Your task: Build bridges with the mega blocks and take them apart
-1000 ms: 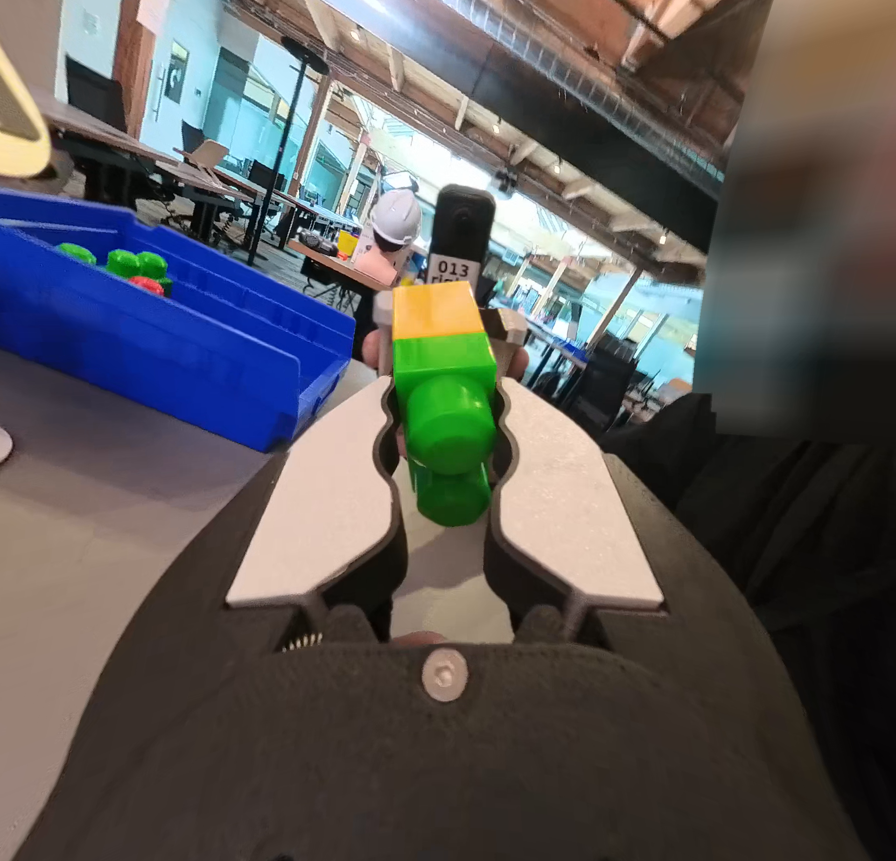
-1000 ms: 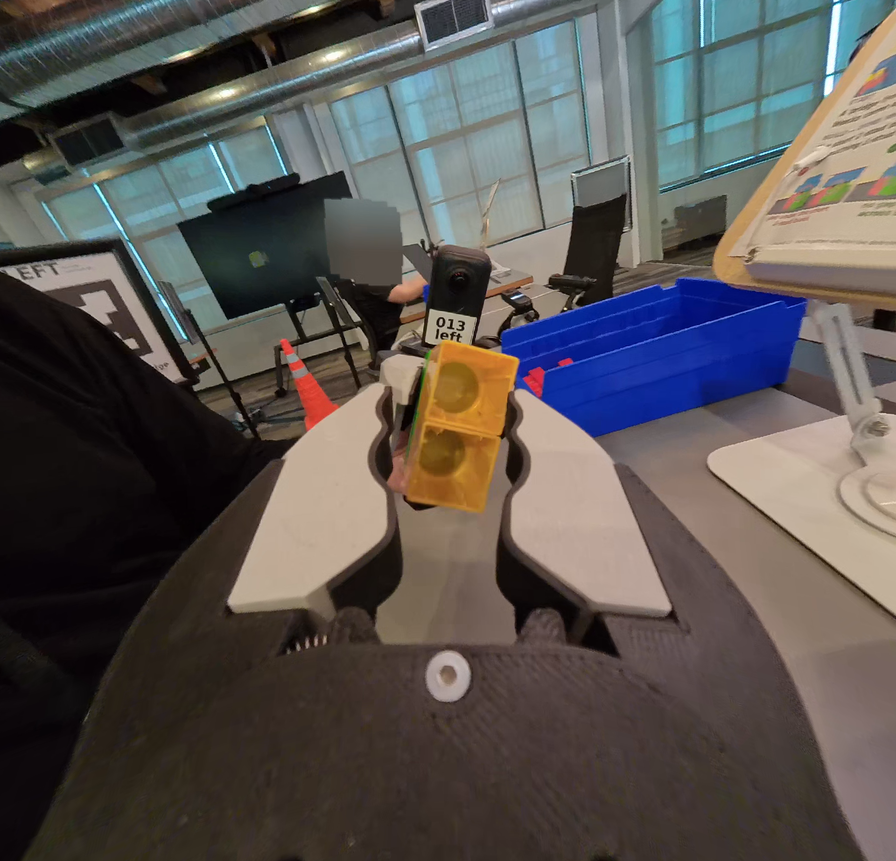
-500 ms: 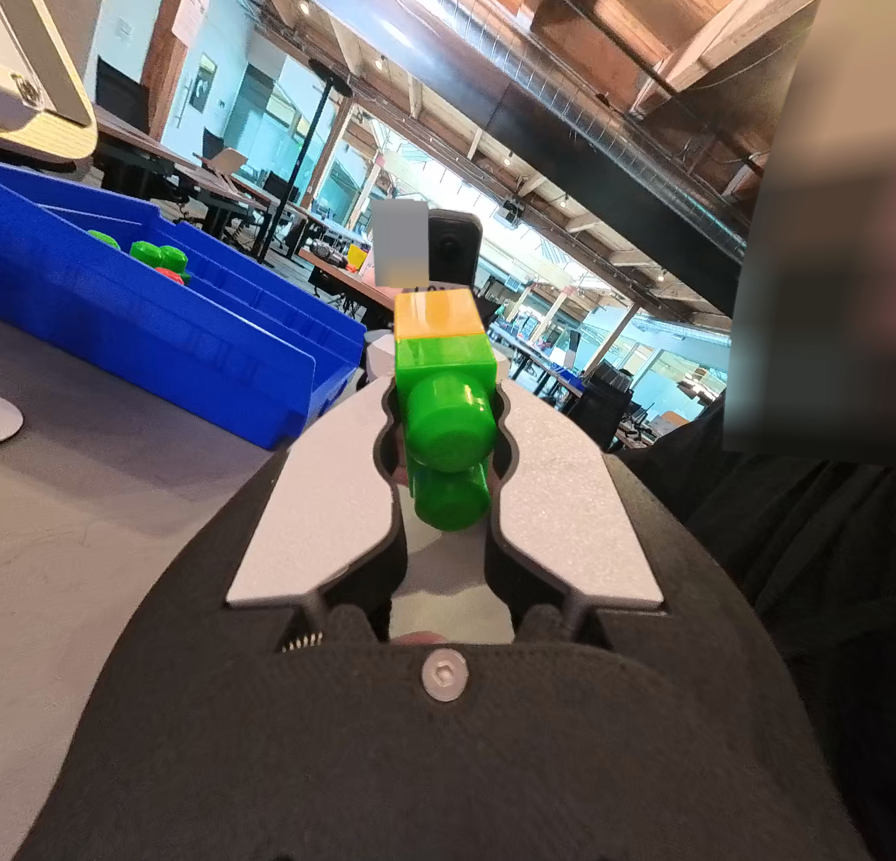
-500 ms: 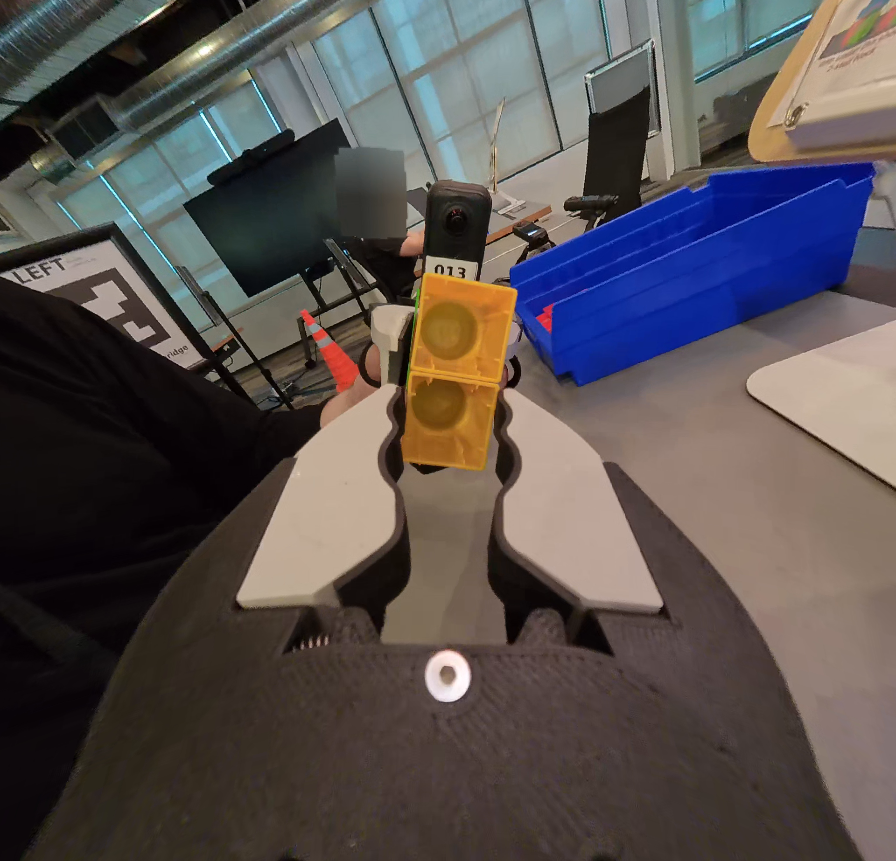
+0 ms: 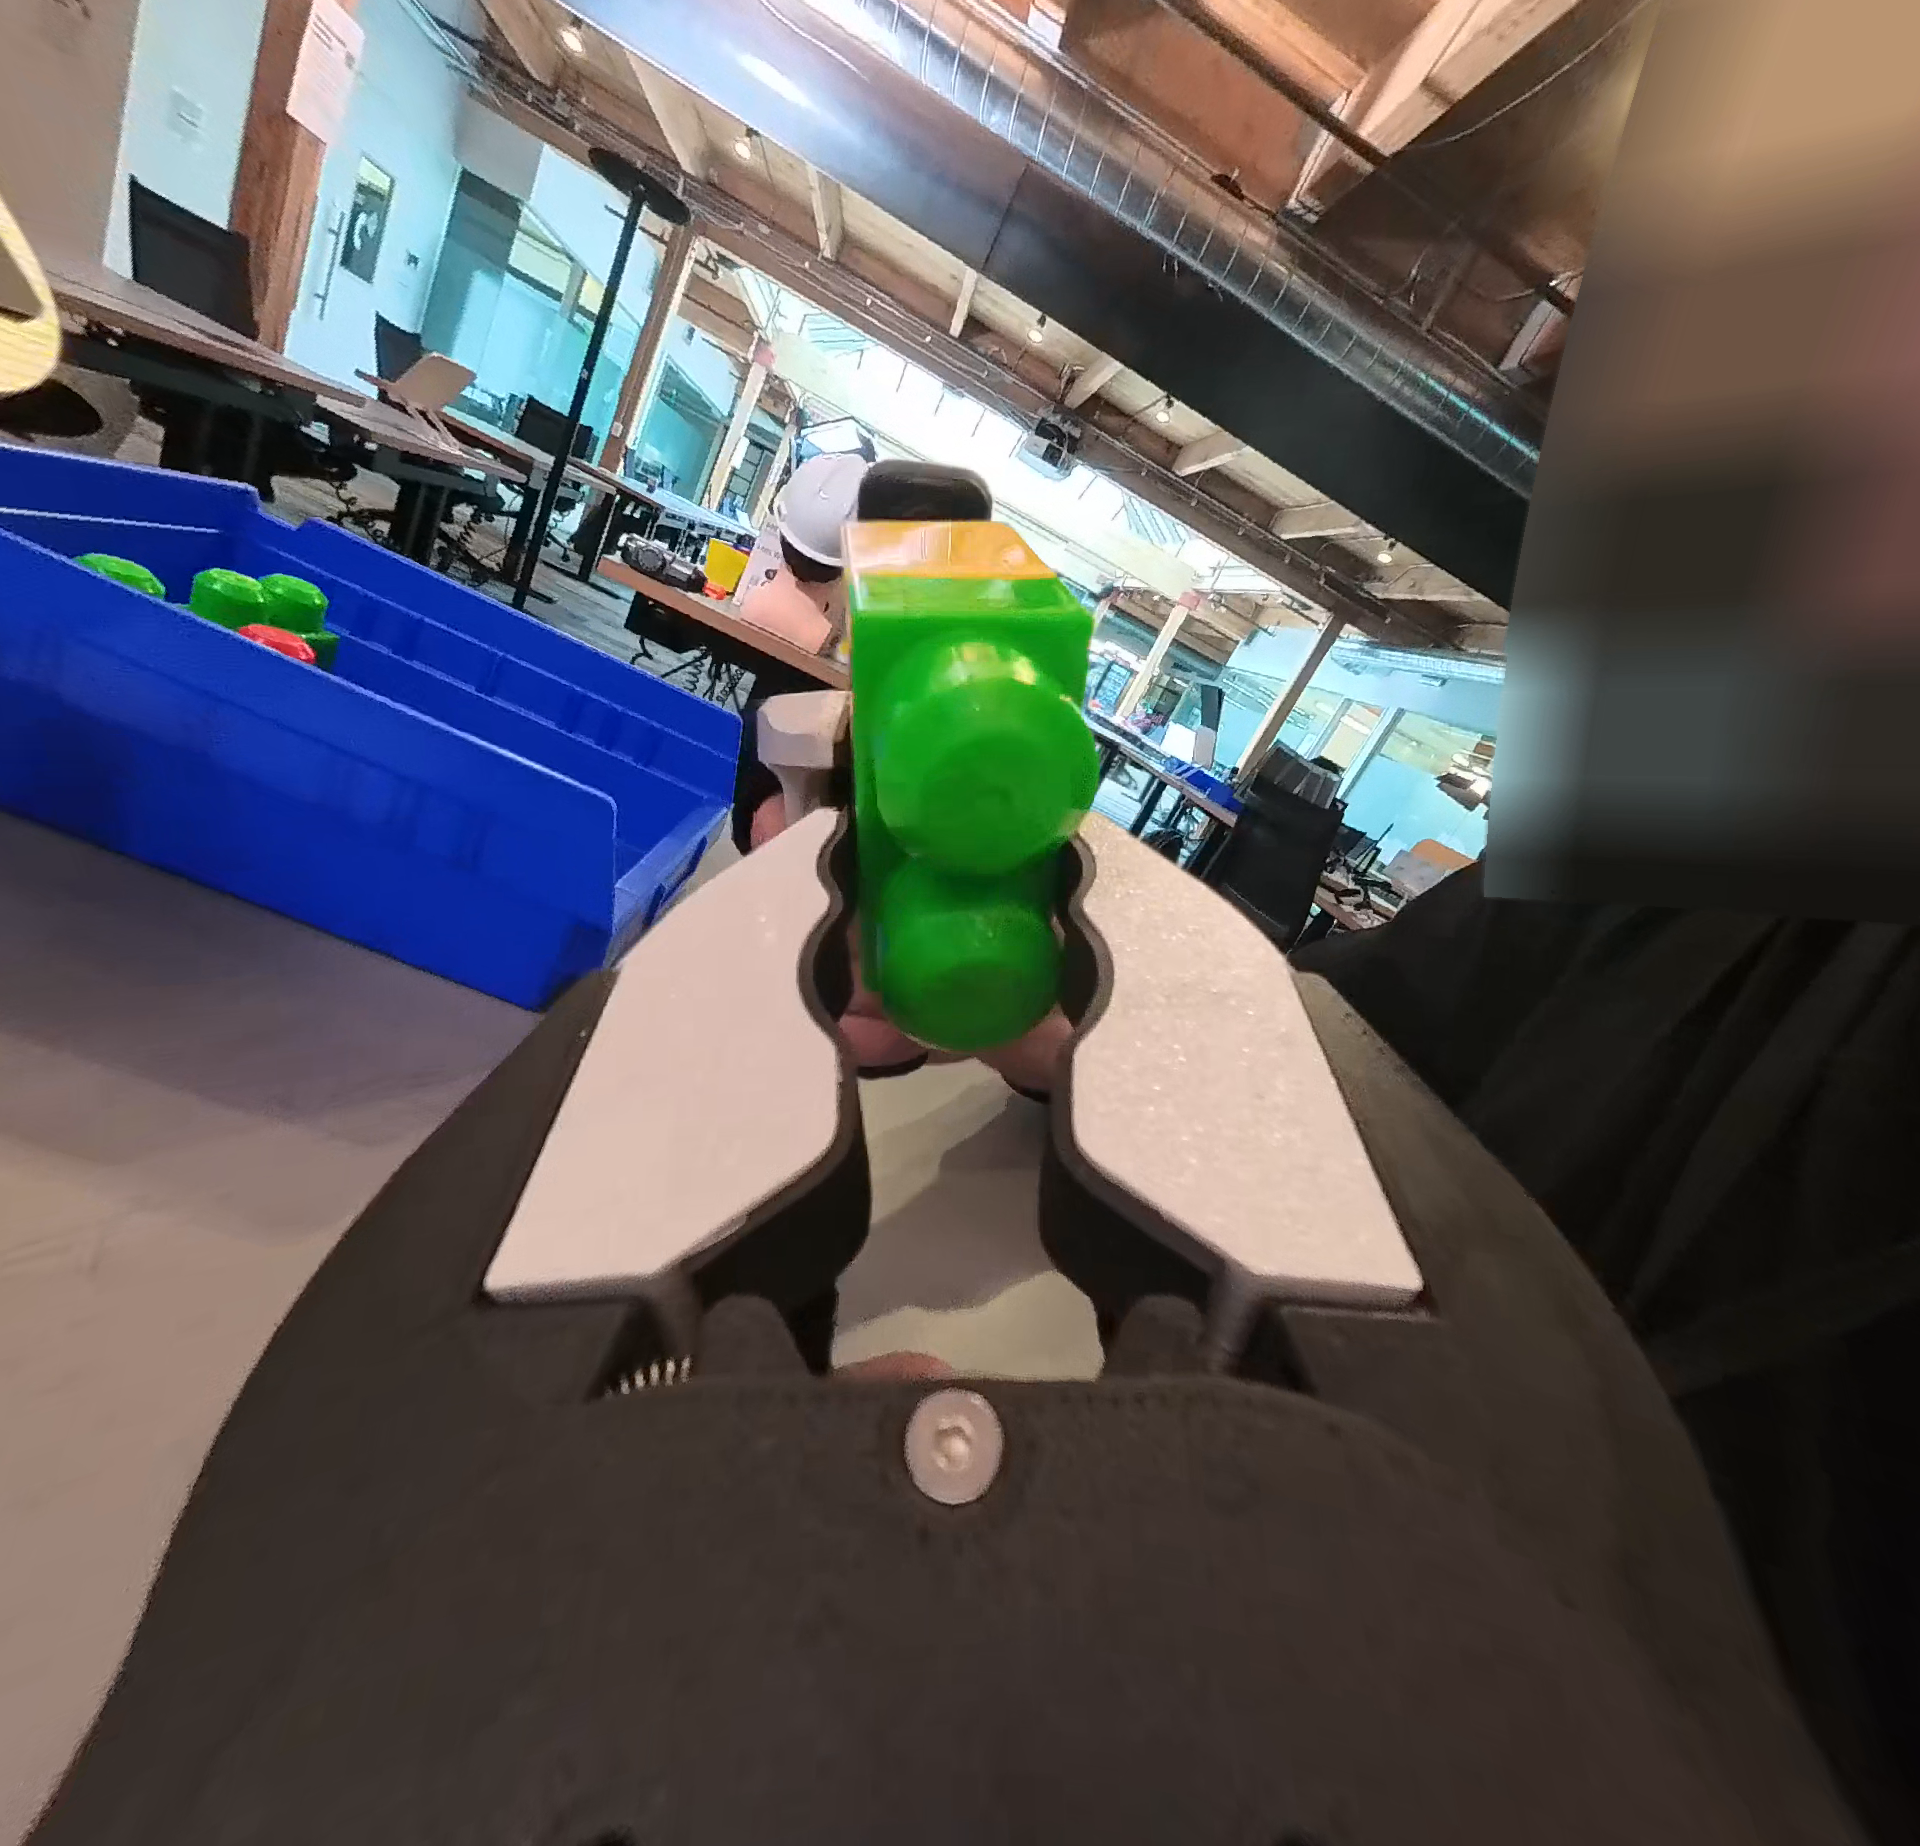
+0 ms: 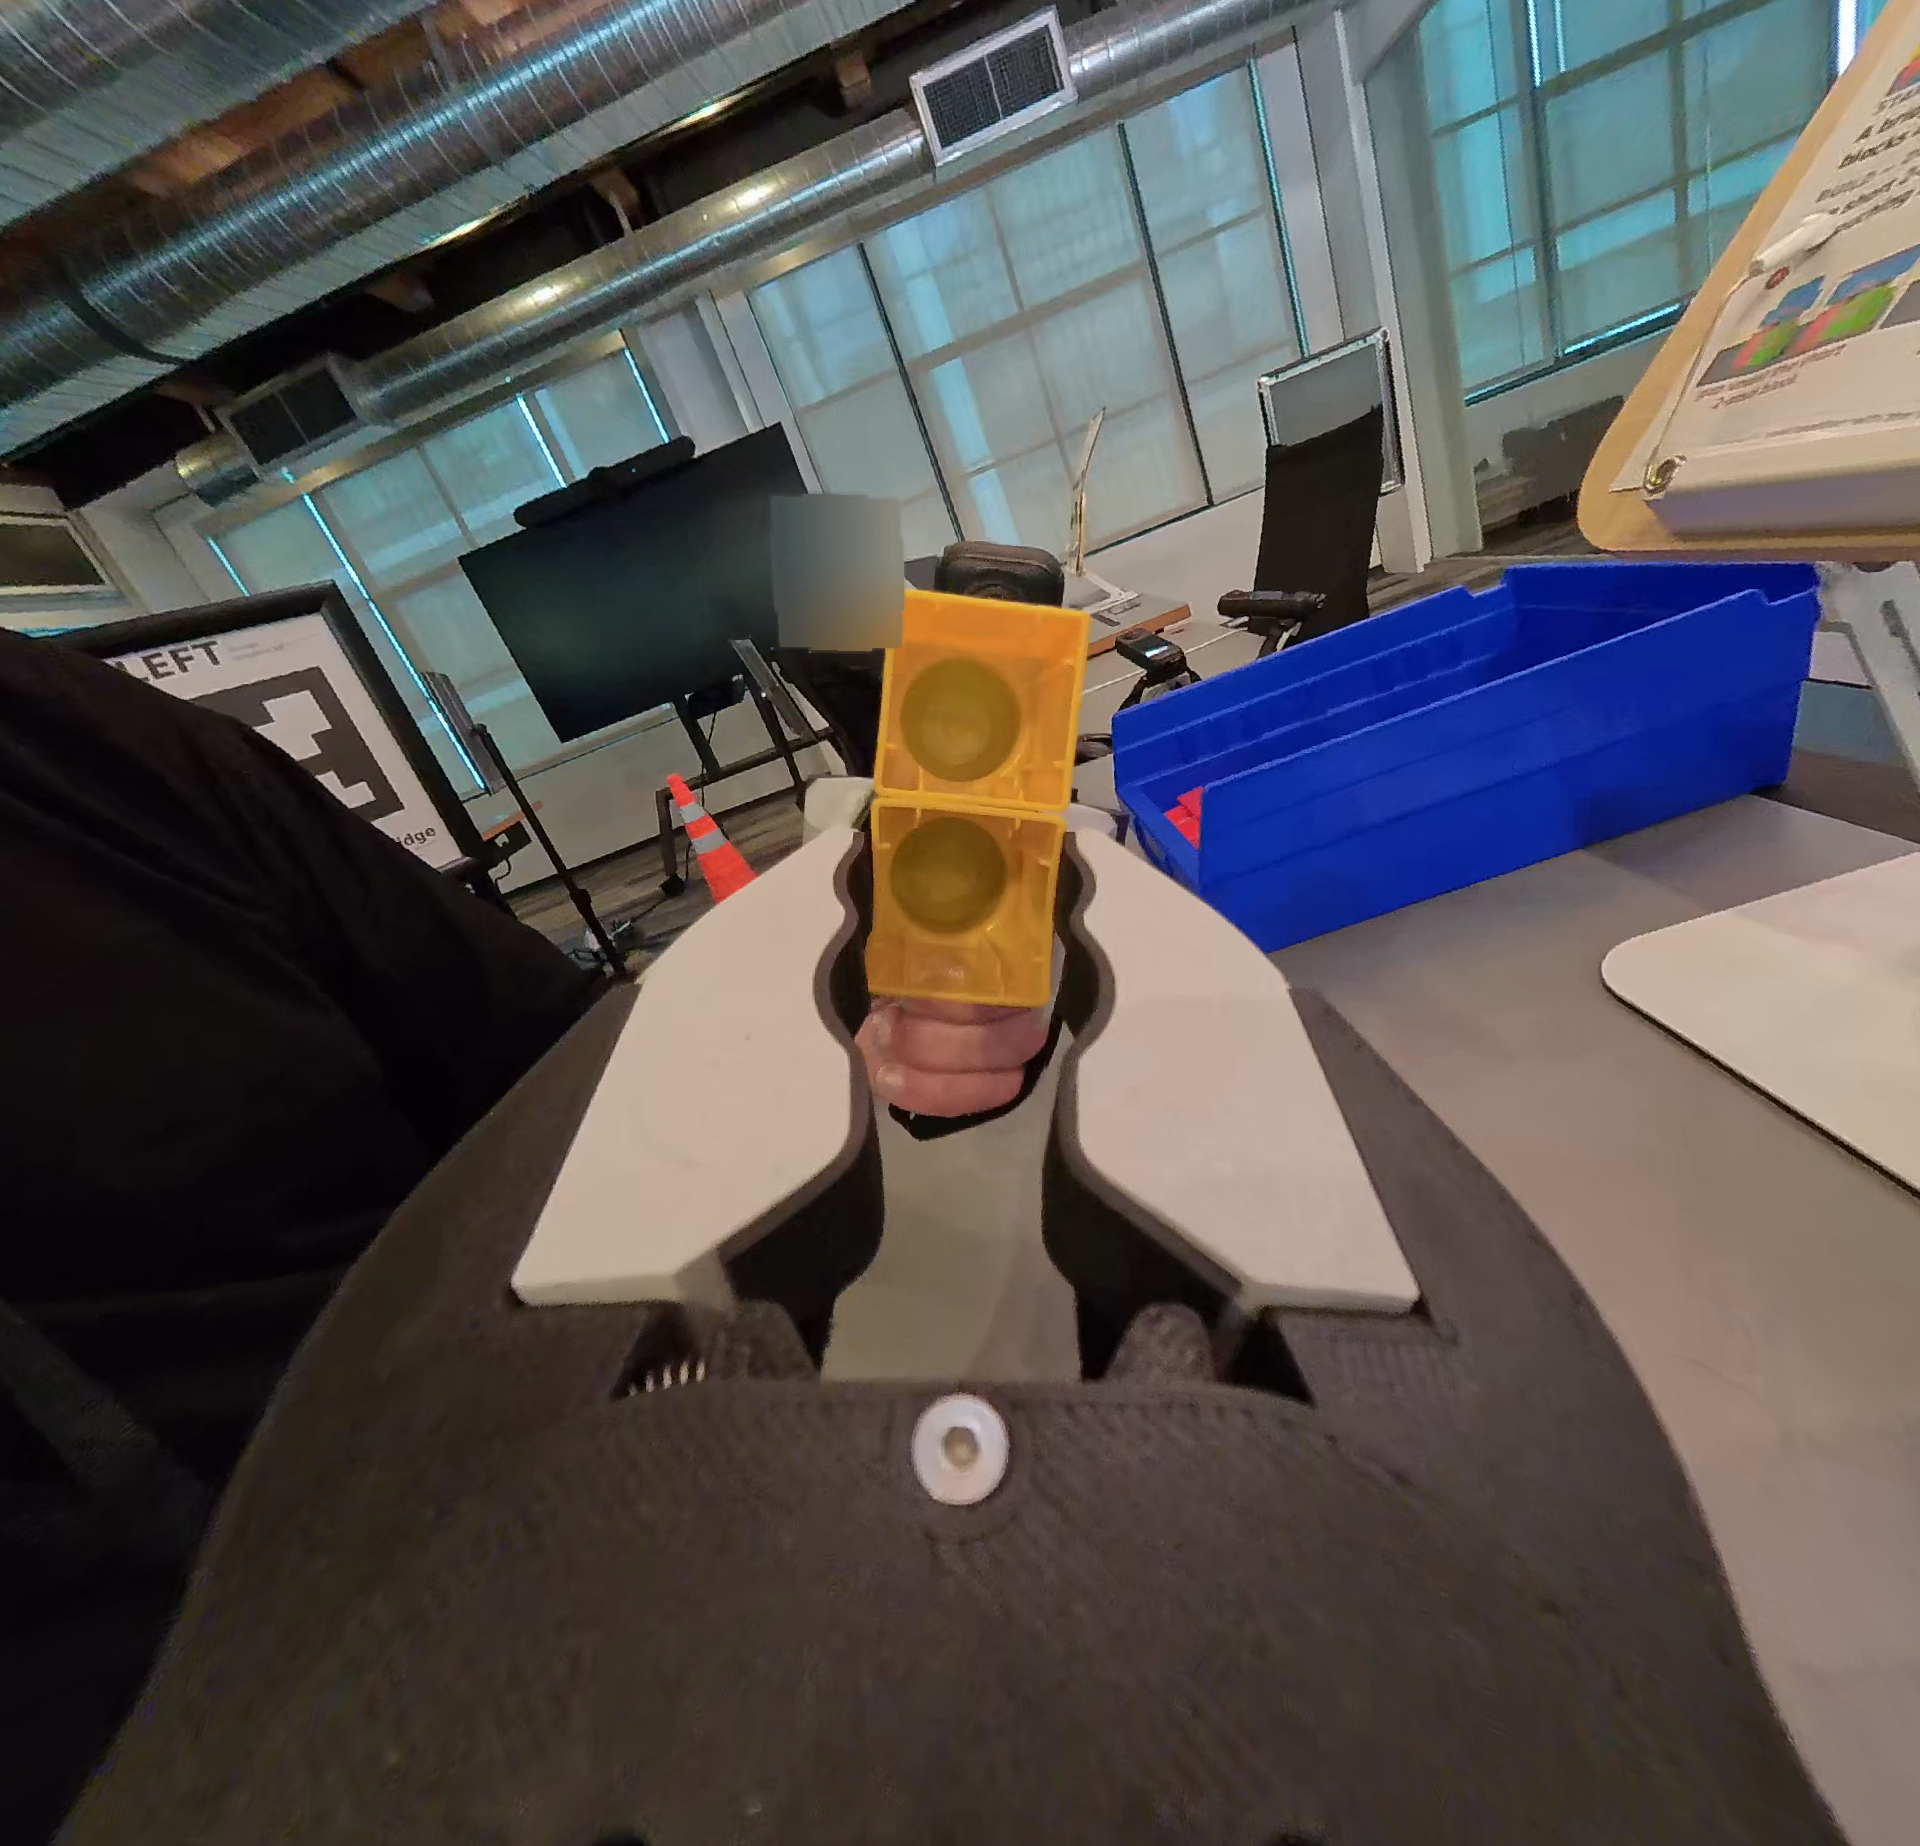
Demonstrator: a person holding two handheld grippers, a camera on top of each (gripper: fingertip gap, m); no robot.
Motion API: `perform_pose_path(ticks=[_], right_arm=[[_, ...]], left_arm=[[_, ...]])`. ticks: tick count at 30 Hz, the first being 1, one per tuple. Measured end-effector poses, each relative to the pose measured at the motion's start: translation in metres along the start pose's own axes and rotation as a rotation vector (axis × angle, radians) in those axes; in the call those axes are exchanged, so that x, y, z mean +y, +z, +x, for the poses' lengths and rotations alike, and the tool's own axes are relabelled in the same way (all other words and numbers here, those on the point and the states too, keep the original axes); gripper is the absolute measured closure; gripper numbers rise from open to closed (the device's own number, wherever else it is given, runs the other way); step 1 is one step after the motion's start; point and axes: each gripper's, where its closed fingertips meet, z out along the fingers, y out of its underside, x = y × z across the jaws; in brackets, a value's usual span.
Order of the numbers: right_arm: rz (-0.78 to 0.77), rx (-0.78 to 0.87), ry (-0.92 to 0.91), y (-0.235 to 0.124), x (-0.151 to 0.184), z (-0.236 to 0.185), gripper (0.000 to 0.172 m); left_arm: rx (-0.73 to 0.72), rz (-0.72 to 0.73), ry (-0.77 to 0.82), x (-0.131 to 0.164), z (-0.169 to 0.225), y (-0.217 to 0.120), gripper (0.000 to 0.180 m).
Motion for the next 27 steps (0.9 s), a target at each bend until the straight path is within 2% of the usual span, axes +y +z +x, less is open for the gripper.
perform_pose_path(ticks=[11, 17, 20, 27], right_arm=[[-0.061, 0.030, -0.058, 0.001, 0.003, -0.004, 0.137], [-0.118, 0.128, -0.191, -0.009, -0.002, 0.006, 0.130], [-0.135, 0.154, -0.259, -0.013, -0.007, 0.005, 0.128], [-0.368, 0.192, -0.477, -0.007, 0.012, -0.005, 0.120]], left_arm=[[-0.008, -0.052, 0.032, 0.002, 0.003, 0.000, 0.145], [-0.188, -0.211, 0.191, 0.000, -0.012, -0.013, 0.145], [-0.197, -0.280, 0.233, 0.001, -0.013, -0.022, 0.145], [-0.279, -0.780, 0.458, 0.042, -0.022, -0.033, 0.145]])
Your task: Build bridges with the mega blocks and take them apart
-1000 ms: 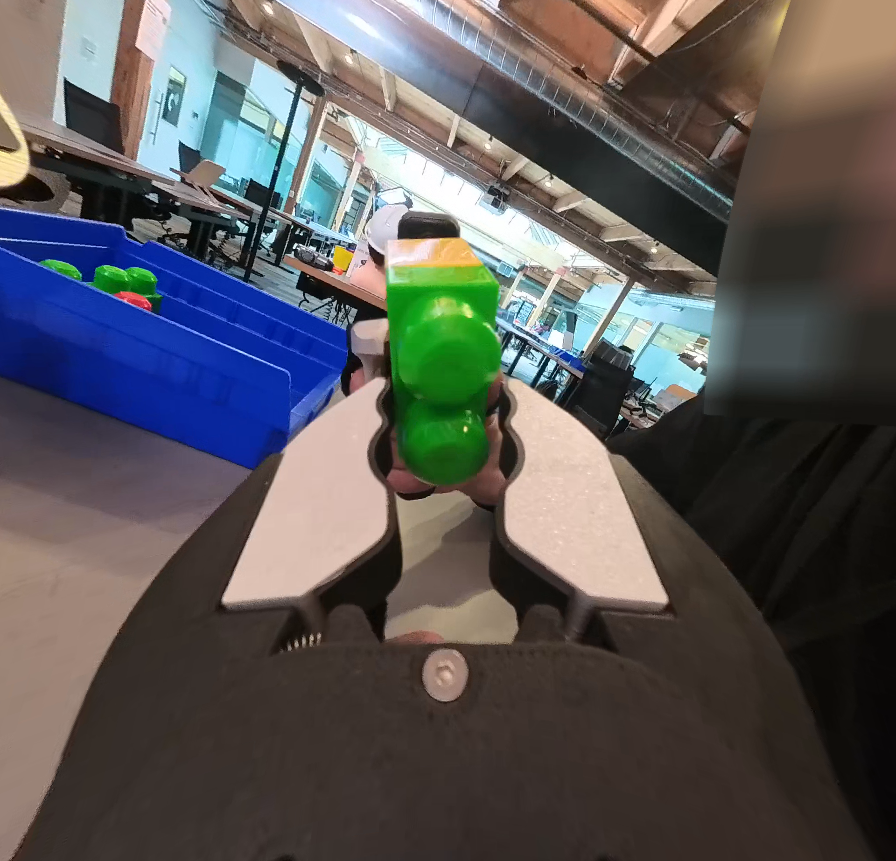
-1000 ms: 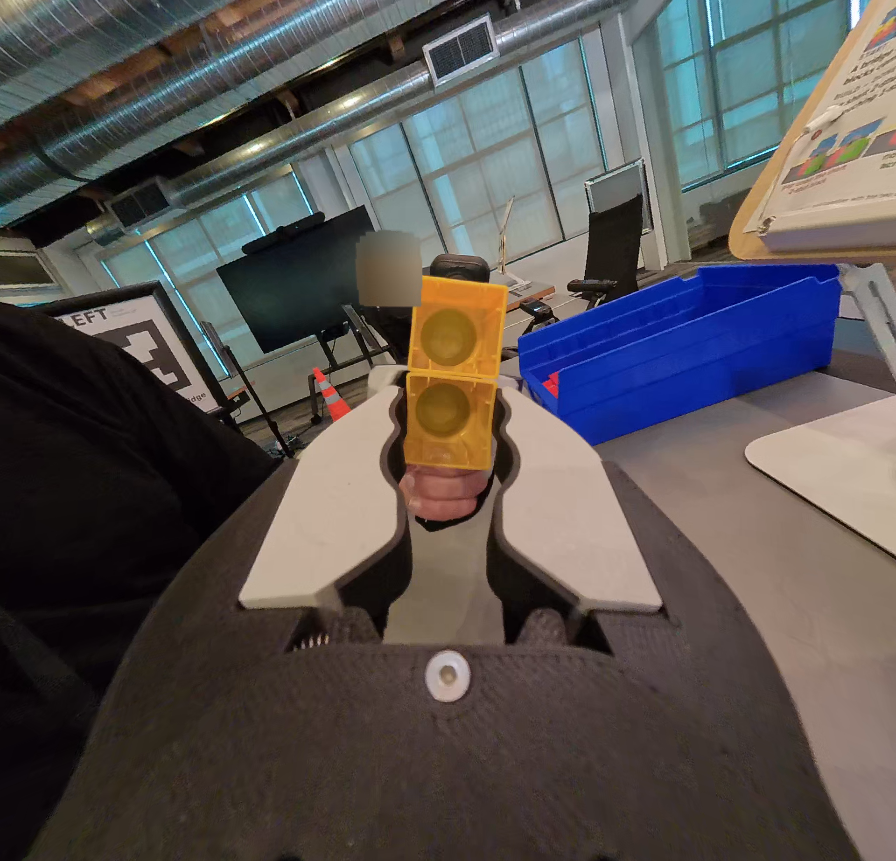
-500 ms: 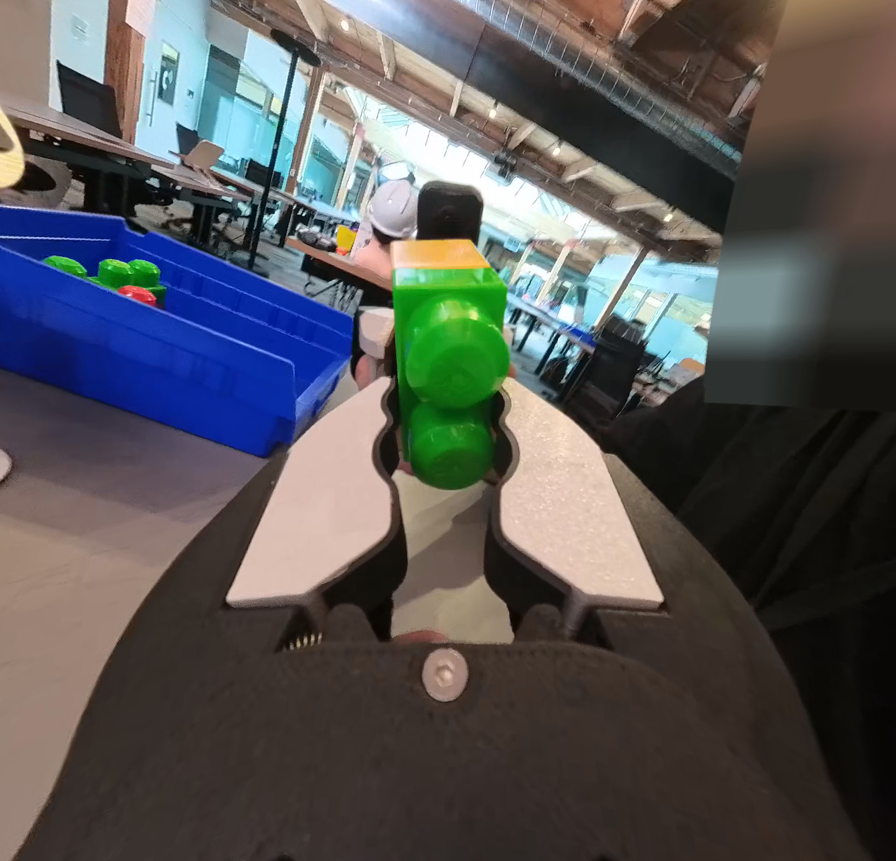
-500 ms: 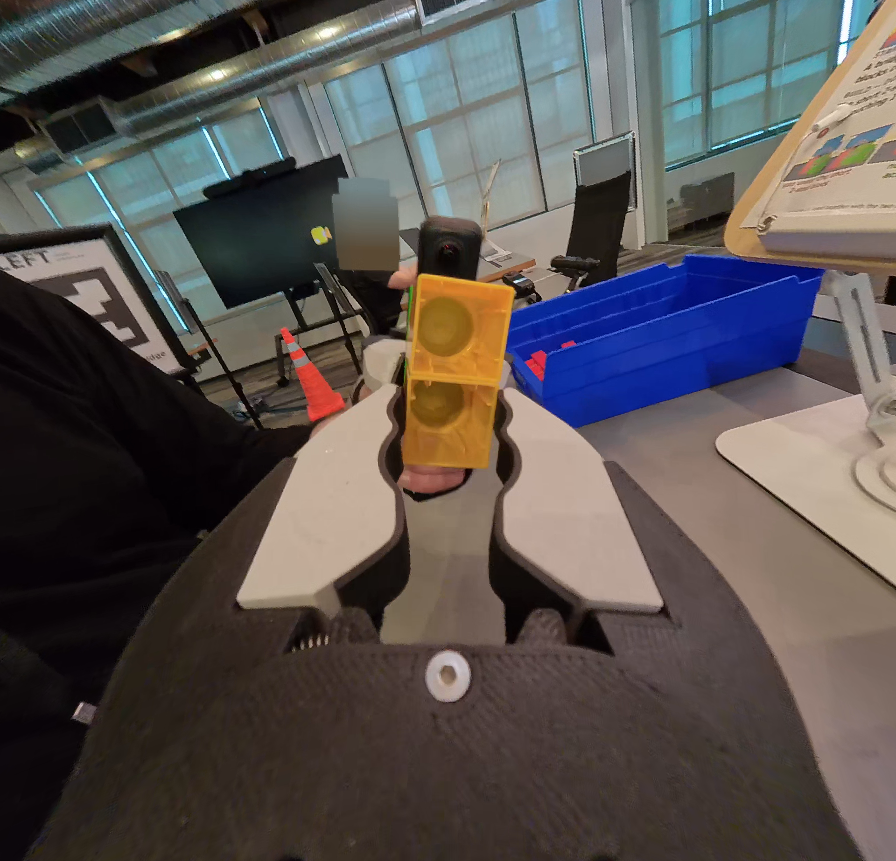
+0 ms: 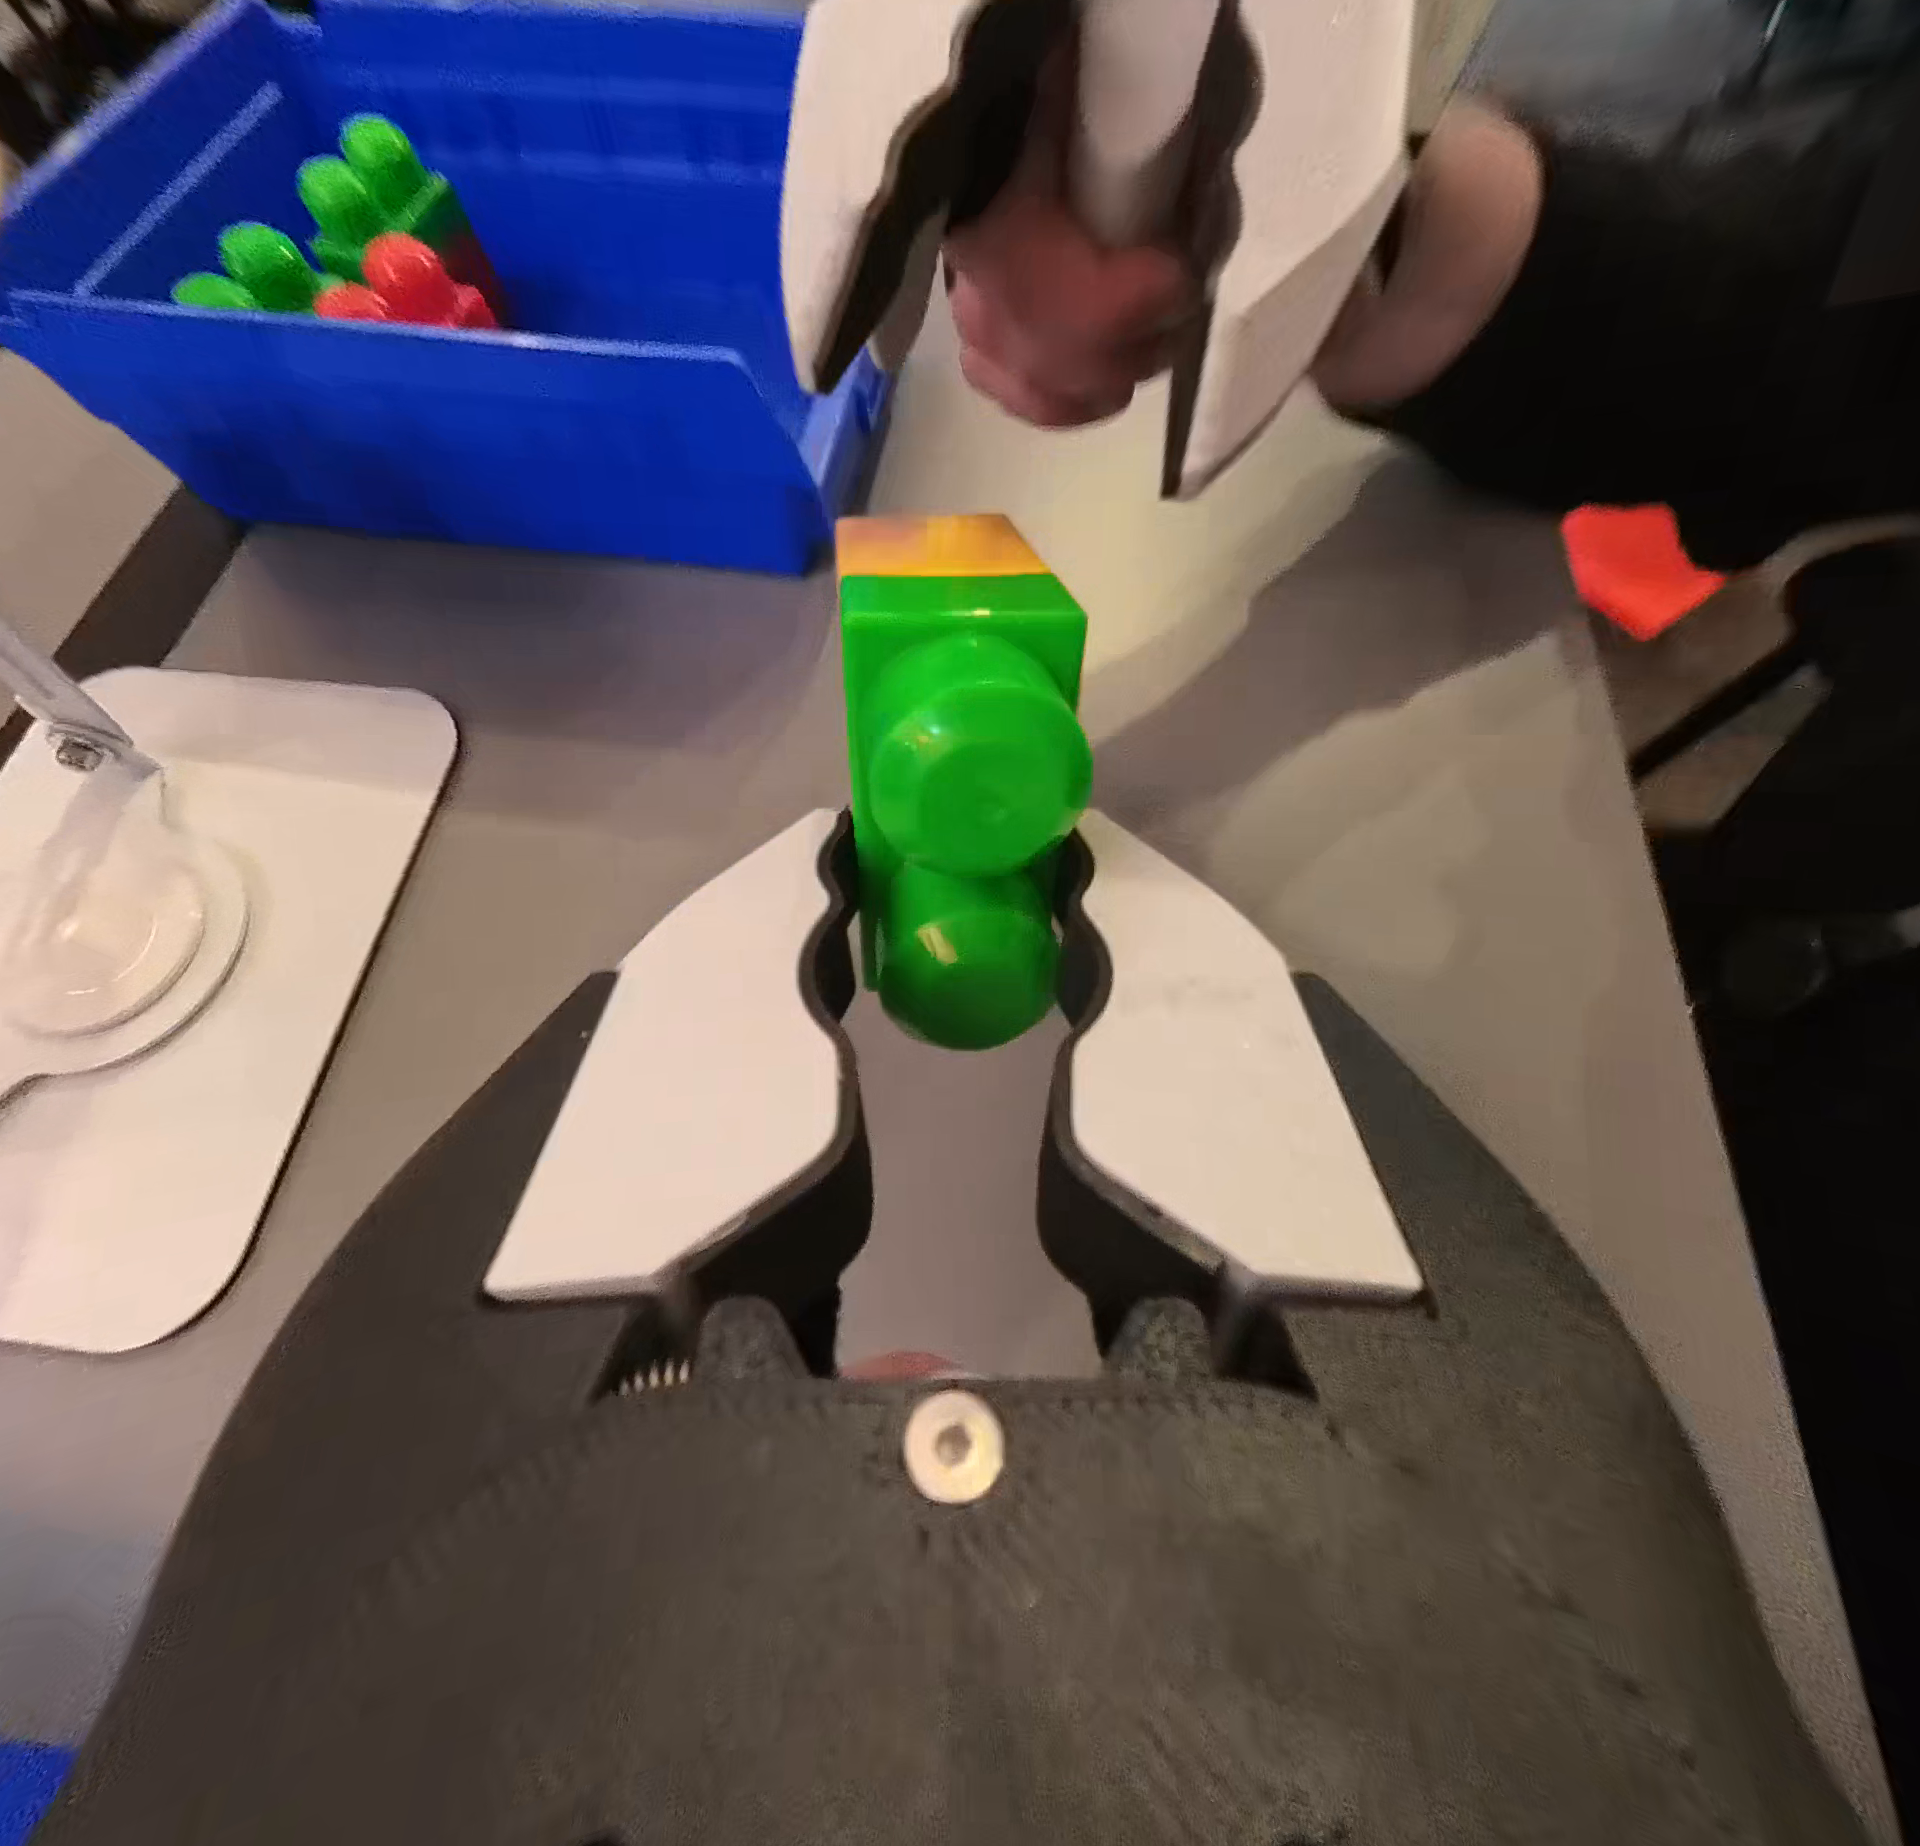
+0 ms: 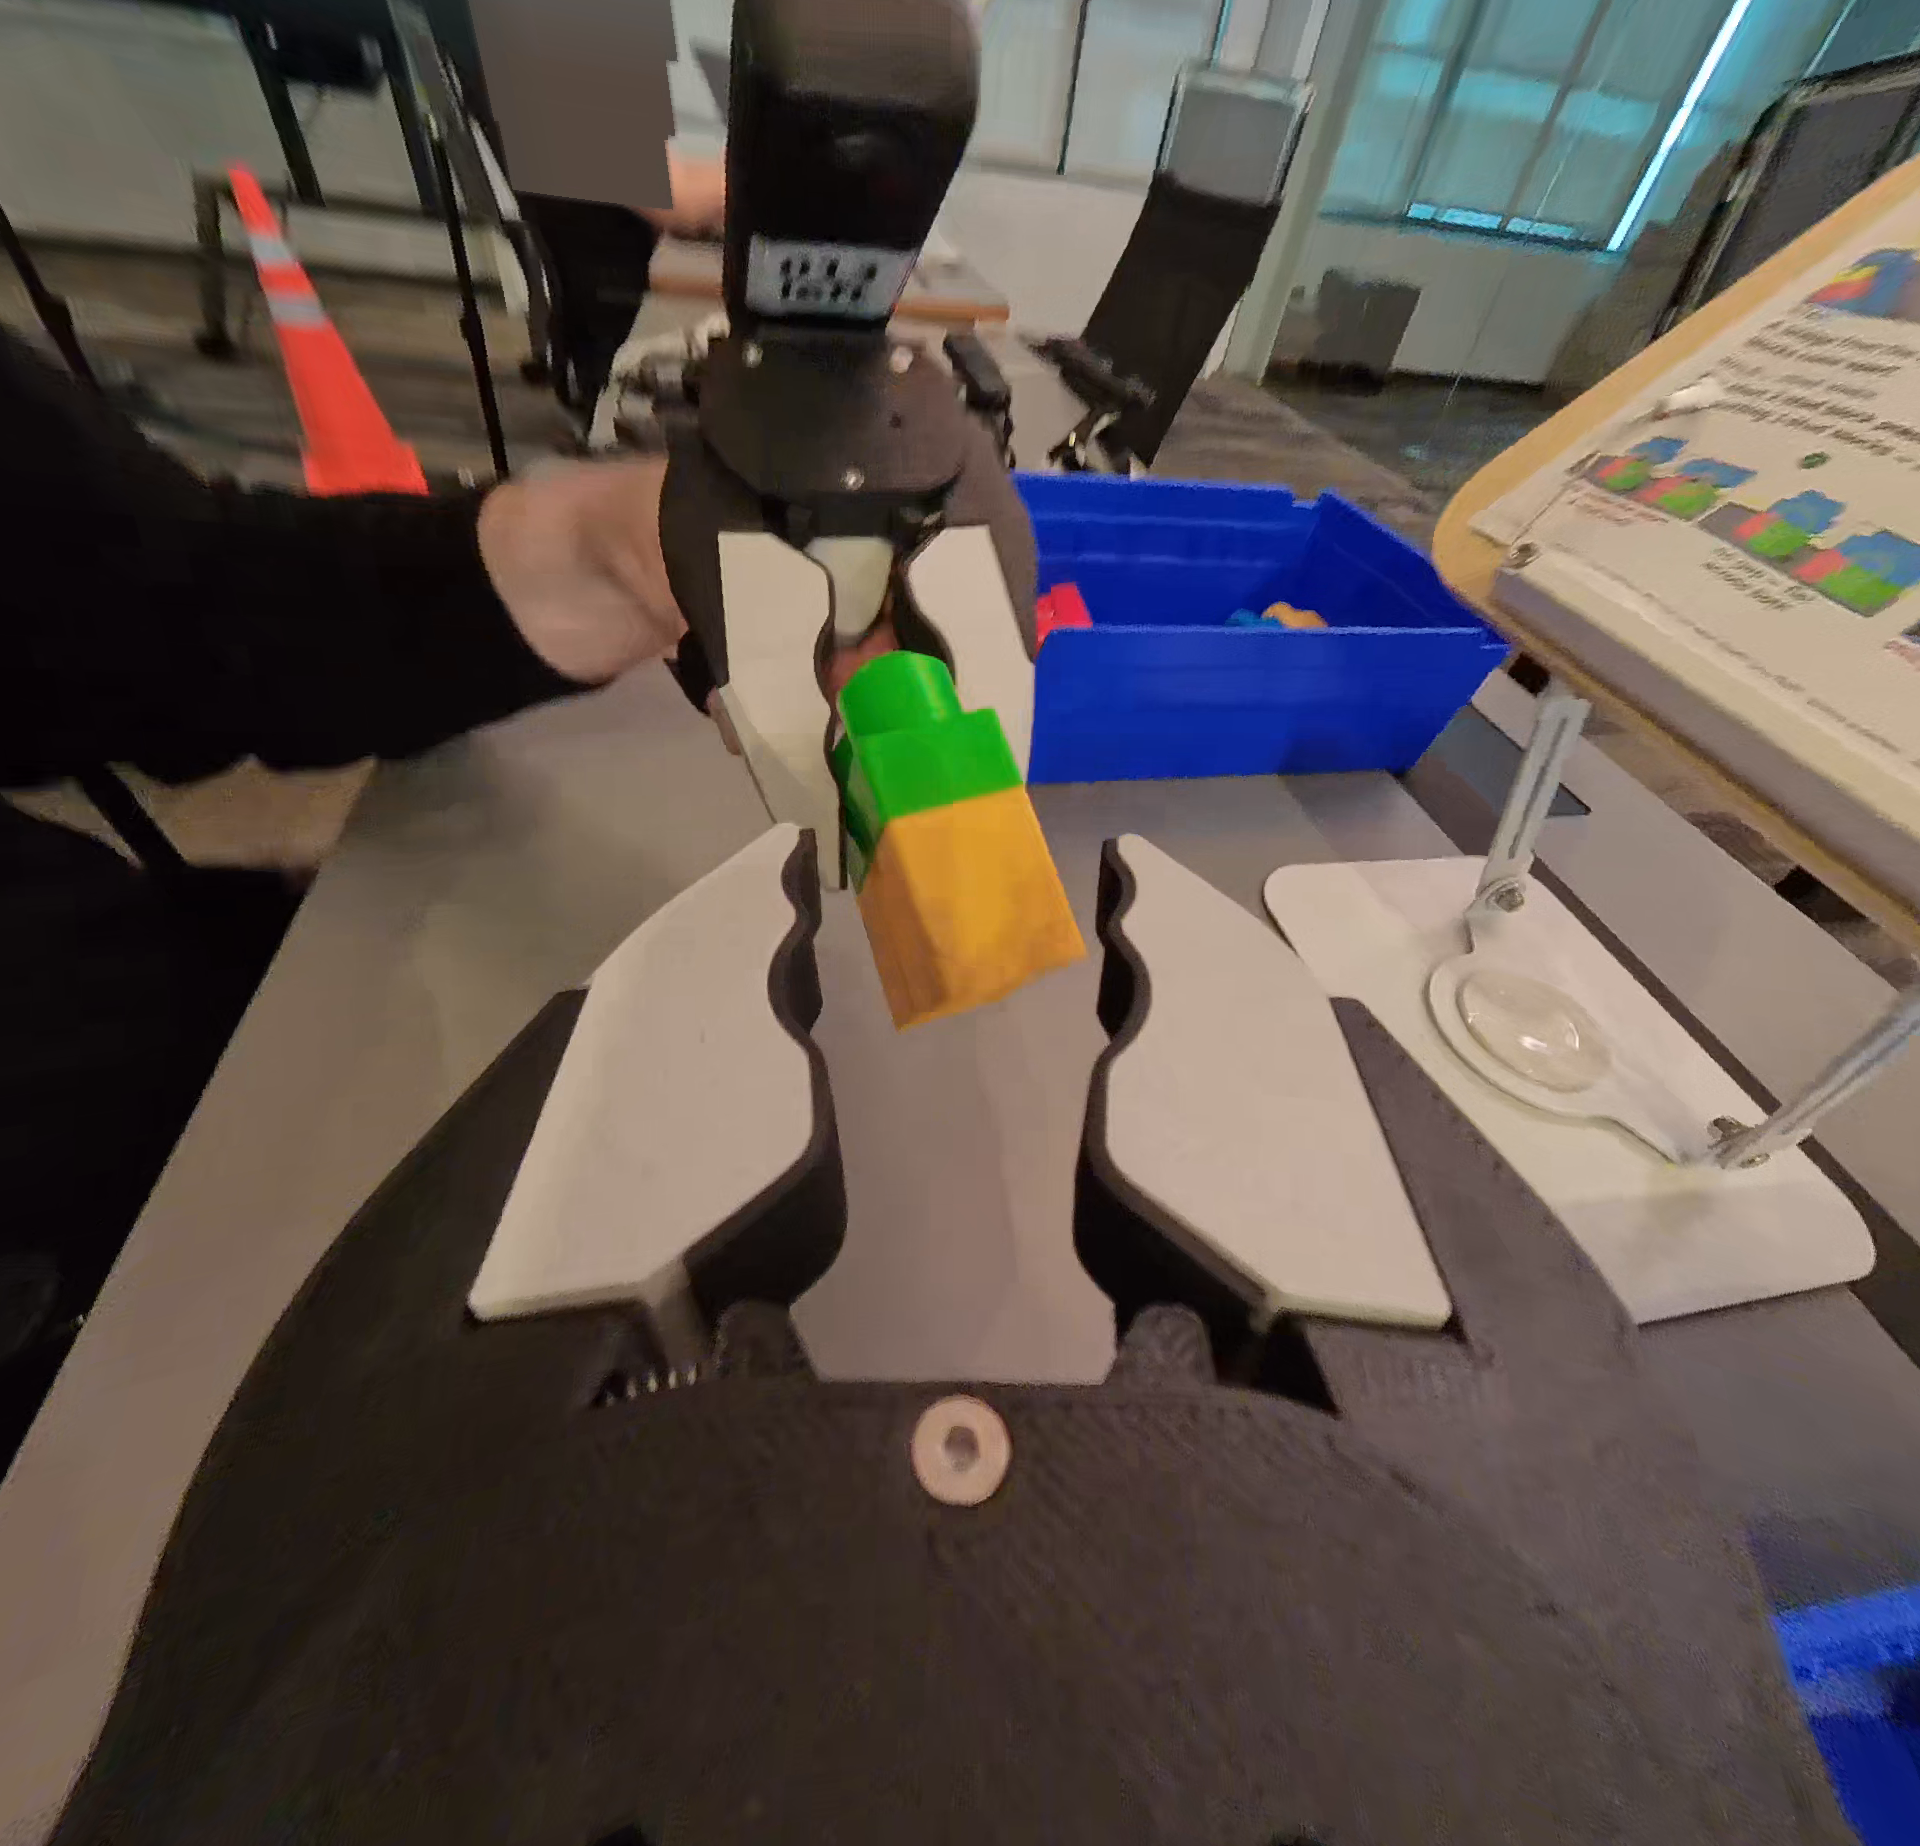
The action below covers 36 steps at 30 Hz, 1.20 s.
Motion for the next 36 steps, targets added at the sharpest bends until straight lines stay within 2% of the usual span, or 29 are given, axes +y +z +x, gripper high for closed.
perform_pose_path(ticks=[5, 8, 11, 14, 17, 21, 24, 26, 30, 36], right_arm=[[-0.197, 0.000, -0.091, 0.017, 0.024, -0.015, 0.119], [-0.248, -0.030, -0.110, 0.020, 0.032, -0.023, 0.121], [-0.287, -0.096, -0.130, 0.023, 0.040, -0.036, 0.135], [-0.335, -0.077, -0.163, 0.025, 0.048, -0.036, 0.135], [-0.301, -0.091, -0.134, 0.023, 0.043, -0.036, 0.135], [-0.190, -0.086, -0.059, 0.014, 0.025, -0.028, 0.136], [-0.095, -0.051, -0.001, -0.003, 0.008, -0.013, 0.136], [-0.037, 0.008, 0.038, -0.020, -0.001, 0.006, 0.136], [0.018, 0.169, 0.093, -0.060, -0.008, 0.049, 0.135], [-0.004, 0.349, 0.163, -0.099, 0.006, 0.097, 0.136]], left_arm=[[0.038, -0.219, 0.142, 0.008, 0.014, 0.014, 0.145], [0.049, -0.280, 0.198, 0.007, 0.019, 0.018, 0.145], [0.085, -0.332, 0.237, 0.008, 0.027, 0.022, 0.145], [0.075, -0.375, 0.260, 0.014, 0.025, 0.024, 0.145], [0.086, -0.324, 0.235, 0.008, 0.027, 0.023, 0.145], [0.049, -0.146, 0.191, -0.015, 0.020, 0.014, 0.145], [0.009, -0.034, 0.126, -0.021, 0.009, 0.003, 0.146], [0.020, 0.027, 0.072, -0.015, 0.005, 0.000, 0.154], [0.020, 0.127, -0.023, 0.004, -0.008, -0.003, 0.180], [0.003, 0.146, -0.103, 0.029, -0.023, -0.003, 0.180]])
